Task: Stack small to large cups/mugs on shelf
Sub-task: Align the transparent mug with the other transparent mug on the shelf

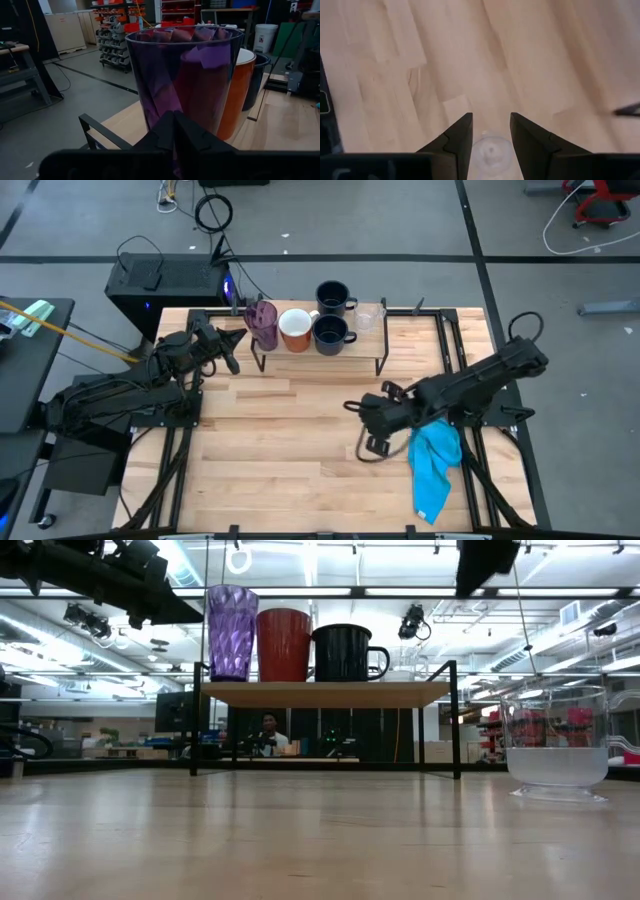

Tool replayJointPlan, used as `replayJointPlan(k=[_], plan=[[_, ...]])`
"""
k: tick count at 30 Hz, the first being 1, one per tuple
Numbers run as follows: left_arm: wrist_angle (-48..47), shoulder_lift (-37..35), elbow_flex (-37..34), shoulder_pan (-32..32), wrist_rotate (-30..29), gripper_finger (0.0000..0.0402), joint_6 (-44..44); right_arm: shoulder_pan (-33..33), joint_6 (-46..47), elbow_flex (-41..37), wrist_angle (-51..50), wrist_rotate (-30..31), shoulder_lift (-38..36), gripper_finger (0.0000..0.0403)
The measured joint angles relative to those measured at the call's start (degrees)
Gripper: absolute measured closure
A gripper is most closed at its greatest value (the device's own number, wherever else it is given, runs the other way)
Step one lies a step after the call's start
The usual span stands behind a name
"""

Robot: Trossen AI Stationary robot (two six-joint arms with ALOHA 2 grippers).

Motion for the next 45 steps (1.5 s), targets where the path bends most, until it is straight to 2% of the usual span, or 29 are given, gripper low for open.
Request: replayJointPlan(k=[3, 5, 11, 17, 21, 24, 29, 32, 38, 45], plan=[[0.0, 0.0, 0.0, 0.0, 0.0, 0.0387, 0.0, -2.0, 1.4, 0.0, -1.3, -6.0, 2.1, 0.0264], [0.0, 0.0, 0.0, 0.0, 0.0, 0.0385, 0.0, -2.9, 1.3, 0.0, -3.7, -7.9, 3.3, 0.0264], [0.0, 0.0, 0.0, 0.0, 0.0, 0.0377, 0.0, -6.6, 4.6, 0.0, -11.9, -8.7, 5.6, 0.0264], [-0.3, 0.0, 0.0, 0.0, 0.0, 0.0384, 0.0, -8.6, 2.5, -0.1, -12.8, -8.9, 5.6, 0.0257], [-0.4, 0.0, 0.0, 0.0, 0.0, 0.0384, 0.0, -9.1, 2.5, -3.0, -12.0, -9.5, 5.6, 0.0235], [-0.4, 0.0, 0.0, 0.0, 0.0, 0.038, 0.0, -9.3, 3.6, -6.1, -10.7, -12.8, 5.2, 0.0215], [-0.4, 0.0, 0.0, 0.0, 0.0, 0.0374, 0.0, -9.3, 3.3, -11.8, -2.8, -18.8, 4.7, 0.0181], [-0.4, 0.0, 0.0, 0.0, 0.0, 0.0377, 0.0, -9.2, 2.5, -14.3, -1.2, -19.9, 4.7, 0.0168], [-0.4, 0.0, 0.0, 0.0, 0.0, 0.0385, 0.1, -9.7, 2.4, -16.3, -0.7, -18.6, 4.7, 0.0169], [-0.4, 0.0, 0.0, 0.0, 0.0, 0.0376, 0.0, -9.6, -0.8, -17.0, 0.6, -18.8, 4.7, 0.0199]])
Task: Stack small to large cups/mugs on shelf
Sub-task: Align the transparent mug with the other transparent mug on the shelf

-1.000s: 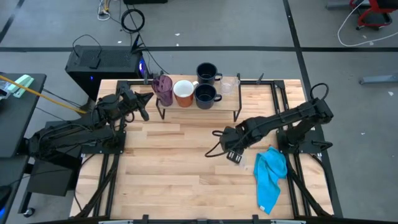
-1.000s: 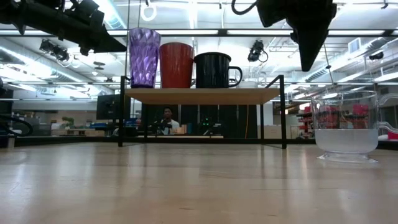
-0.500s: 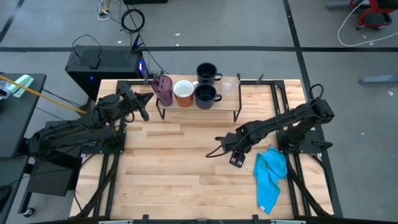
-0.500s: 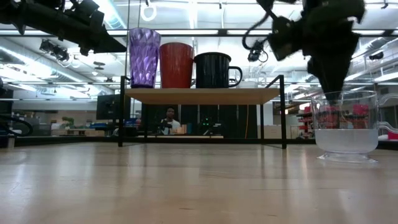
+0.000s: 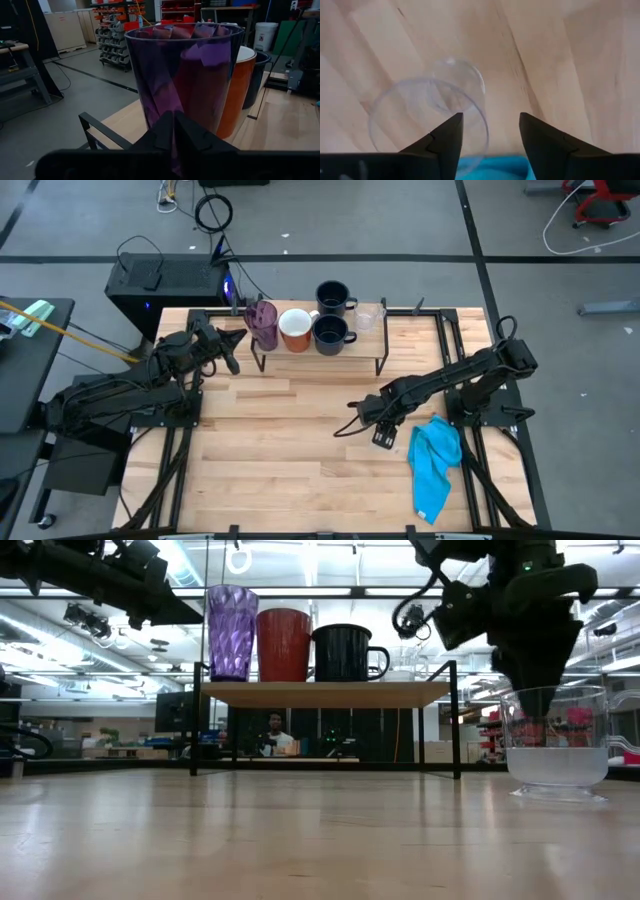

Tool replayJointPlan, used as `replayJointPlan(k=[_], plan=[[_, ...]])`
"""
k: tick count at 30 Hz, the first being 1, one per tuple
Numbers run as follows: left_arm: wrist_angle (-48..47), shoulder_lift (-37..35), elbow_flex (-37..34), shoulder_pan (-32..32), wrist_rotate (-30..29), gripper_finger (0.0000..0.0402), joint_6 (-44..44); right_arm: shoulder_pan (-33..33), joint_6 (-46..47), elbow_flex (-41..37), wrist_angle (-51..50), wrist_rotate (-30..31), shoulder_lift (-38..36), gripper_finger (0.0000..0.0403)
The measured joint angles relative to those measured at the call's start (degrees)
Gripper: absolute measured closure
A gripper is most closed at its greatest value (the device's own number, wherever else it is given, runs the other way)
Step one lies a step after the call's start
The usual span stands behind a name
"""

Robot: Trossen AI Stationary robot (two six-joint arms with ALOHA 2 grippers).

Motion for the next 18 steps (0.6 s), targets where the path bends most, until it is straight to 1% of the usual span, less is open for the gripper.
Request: replayJointPlan(k=[5, 9, 13, 18], plan=[[0.0, 0.0, 0.0, 0.0, 0.0, 0.0375, 0.0, 0.0, -6.7, 0.0, 3.9, 1.0, 0.0, 0.0223], [0.0, 0.0, 0.0, 0.0, 0.0, 0.0381, 0.0, 0.0, -11.7, 0.0, 4.7, 3.3, 0.0, 0.0239], [0.0, 0.0, 0.0, 0.0, 0.0, 0.0385, 0.0, 0.0, -13.6, 0.0, 4.7, 4.0, 0.0, 0.026], [0.0, 0.0, 0.0, 0.0, 0.0, 0.0379, 0.0, 0.0, -13.7, 0.0, 4.7, 4.0, 0.0, 0.0296]])
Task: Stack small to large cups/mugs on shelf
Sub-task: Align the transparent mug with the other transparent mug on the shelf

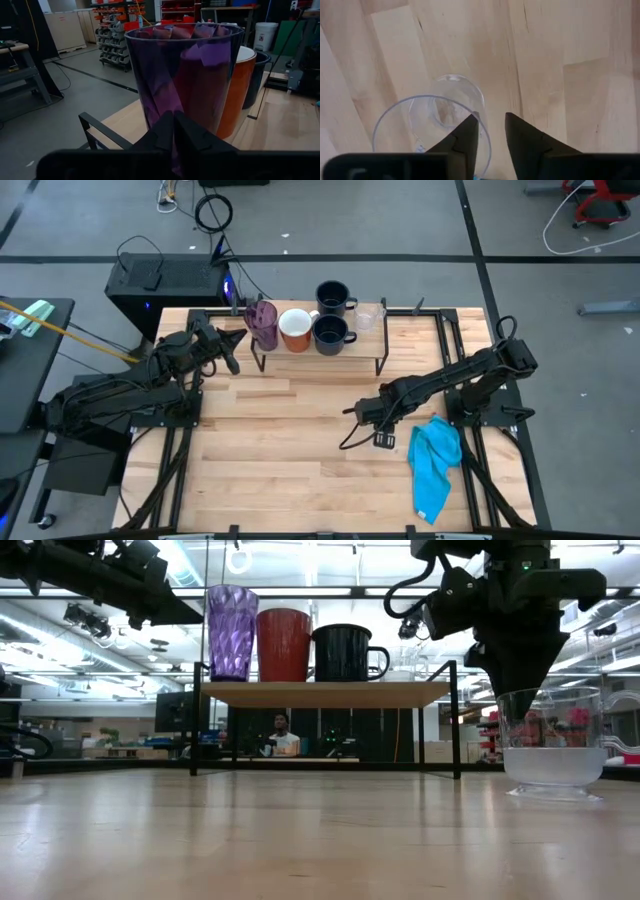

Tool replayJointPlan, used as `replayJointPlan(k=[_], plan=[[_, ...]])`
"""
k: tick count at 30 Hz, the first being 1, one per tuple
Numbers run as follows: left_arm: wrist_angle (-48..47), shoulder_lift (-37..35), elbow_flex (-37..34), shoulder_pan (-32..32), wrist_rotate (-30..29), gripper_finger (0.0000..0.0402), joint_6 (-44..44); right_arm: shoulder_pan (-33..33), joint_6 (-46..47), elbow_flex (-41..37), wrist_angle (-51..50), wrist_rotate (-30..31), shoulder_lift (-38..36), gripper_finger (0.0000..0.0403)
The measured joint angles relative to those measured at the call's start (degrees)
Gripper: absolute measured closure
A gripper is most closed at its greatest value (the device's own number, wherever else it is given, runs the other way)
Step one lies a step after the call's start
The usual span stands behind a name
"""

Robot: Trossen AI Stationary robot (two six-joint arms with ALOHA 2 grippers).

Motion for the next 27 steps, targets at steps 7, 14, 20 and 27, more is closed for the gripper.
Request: replayJointPlan(k=[7, 14, 20, 27], plan=[[0.0, 0.0, 0.0, 0.0, 0.0, 0.0375, 0.0, 0.0, -2.8, 0.0, 0.1, 0.0, 0.0, 0.0343], [0.0, 0.0, 0.0, 0.0, 0.0, 0.0385, 0.0, 0.0, -18.1, 0.0, 2.3, 0.0, 0.0, 0.0386], [0.0, 0.0, 0.0, 0.0, 0.0, 0.0378, 0.0, 0.0, -28.0, 0.0, 6.0, 0.8, 0.0, 0.0393], [0.0, 0.0, 0.0, 0.0, 0.0, 0.0378, 0.1, 0.0, -34.9, 0.0, 7.4, 2.0, 0.0, 0.039]])
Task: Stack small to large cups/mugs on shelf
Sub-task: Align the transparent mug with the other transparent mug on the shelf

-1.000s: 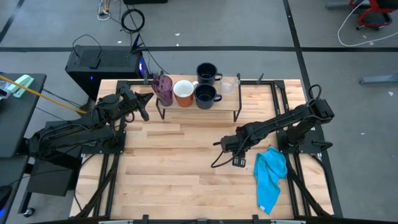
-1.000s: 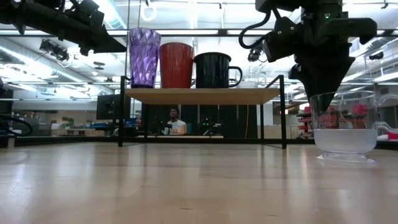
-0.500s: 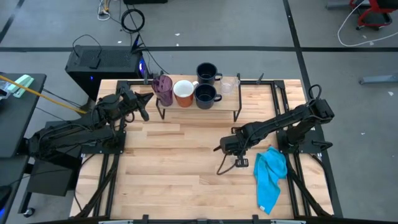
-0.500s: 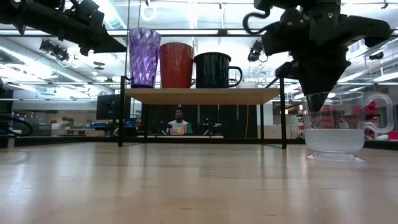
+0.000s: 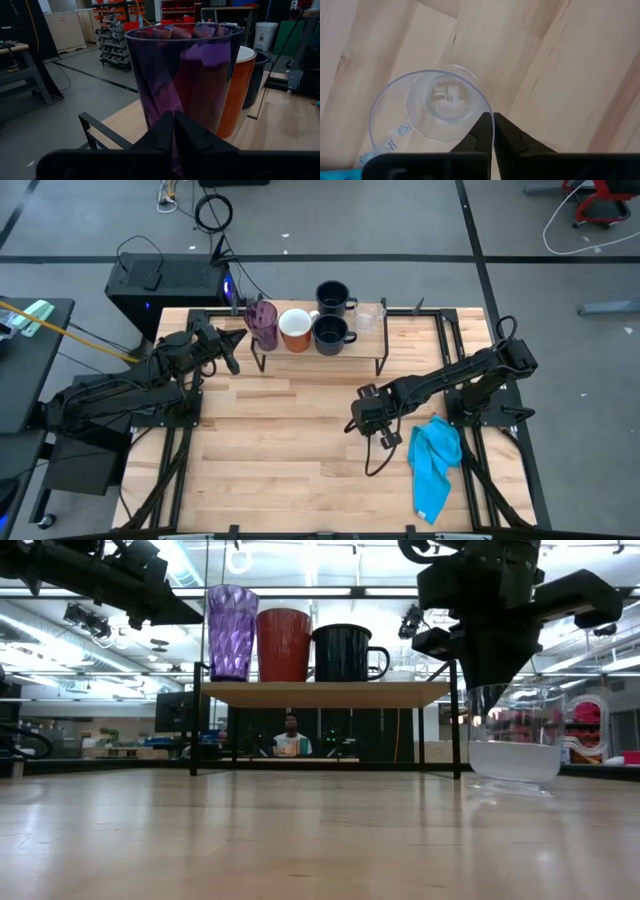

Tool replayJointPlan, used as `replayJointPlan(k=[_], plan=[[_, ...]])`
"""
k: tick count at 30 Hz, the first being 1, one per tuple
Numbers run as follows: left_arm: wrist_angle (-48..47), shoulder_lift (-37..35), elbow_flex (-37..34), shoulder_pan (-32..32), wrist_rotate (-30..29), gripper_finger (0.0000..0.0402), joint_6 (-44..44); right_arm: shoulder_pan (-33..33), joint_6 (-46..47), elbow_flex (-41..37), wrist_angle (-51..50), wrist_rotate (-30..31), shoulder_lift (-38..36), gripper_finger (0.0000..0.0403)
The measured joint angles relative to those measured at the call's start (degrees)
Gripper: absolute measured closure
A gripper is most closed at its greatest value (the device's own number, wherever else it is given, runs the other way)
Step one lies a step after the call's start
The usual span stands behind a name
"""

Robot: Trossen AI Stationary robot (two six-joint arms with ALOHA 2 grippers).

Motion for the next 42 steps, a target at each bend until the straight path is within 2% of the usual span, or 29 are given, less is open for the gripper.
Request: replayJointPlan(k=[6, 14, 18, 24, 28, 36, 42], plan=[[0.0, 0.0, 0.0, 0.0, 0.0, 0.0385, 0.0, -0.1, -1.8, 1.2, -0.7, 0.1, 0.0, 0.0397], [0.0, 0.0, 0.0, 0.0, 0.0, 0.0375, 0.1, -2.8, -4.8, 5.6, -4.0, 0.0, 1.1, 0.0399], [0.1, 0.0, 0.0, 0.0, 0.0, 0.0377, 0.1, -3.5, -7.1, 8.7, -7.5, 0.2, 5.4, 0.0398], [0.1, 0.0, 0.0, 0.0, 0.0, 0.0385, 0.1, -4.0, -12.1, 18.9, -12.9, 0.0, 13.3, 0.04], [0.0, 0.0, 0.0, 0.0, 0.0, 0.0383, 0.1, -4.8, -14.6, 22.9, -14.8, 0.0, 16.0, 0.0399], [0.0, 0.0, 0.0, 0.0, 0.0, 0.0375, 0.1, -5.0, -19.1, 22.8, -15.2, 0.0, 16.8, 0.0399], [-2.0, -0.1, 0.0, 0.0, 0.2, 0.0389, 2.0, -5.3, -18.7, 21.2, -15.6, 0.0, 16.7, 0.0389]])
